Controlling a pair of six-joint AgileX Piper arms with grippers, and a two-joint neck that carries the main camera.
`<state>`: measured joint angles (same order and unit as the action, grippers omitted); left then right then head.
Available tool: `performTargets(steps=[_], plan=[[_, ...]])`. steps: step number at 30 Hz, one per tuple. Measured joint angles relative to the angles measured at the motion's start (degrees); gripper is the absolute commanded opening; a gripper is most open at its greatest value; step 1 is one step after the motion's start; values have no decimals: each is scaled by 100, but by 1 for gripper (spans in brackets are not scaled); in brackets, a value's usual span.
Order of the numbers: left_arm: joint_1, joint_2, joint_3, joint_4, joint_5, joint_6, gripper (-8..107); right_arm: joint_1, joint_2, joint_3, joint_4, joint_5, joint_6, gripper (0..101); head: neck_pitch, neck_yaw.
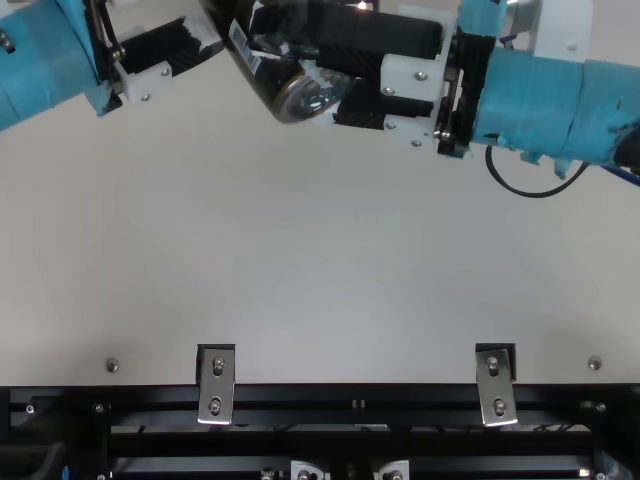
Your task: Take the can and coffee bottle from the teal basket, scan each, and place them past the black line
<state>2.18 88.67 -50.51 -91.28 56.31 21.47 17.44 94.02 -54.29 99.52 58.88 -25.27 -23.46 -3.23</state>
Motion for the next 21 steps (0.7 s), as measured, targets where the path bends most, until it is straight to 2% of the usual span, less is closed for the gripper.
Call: performTargets(steps=[4, 10, 16, 21], plan=[[0, -12, -41, 40, -13, -41, 90, 0, 0, 0, 0, 0, 0, 0, 0, 0], [106, -23, -196, 359, -403, -150, 90, 0, 0, 0, 0, 0, 0, 0, 29, 29], [410, -41, -611, 914, -1030, -352, 90, 0, 0, 0, 0, 0, 0, 0, 0, 0], [508, -168, -979, 1592, -1781, -453, 90, 0, 0, 0, 0, 0, 0, 0, 0, 0]])
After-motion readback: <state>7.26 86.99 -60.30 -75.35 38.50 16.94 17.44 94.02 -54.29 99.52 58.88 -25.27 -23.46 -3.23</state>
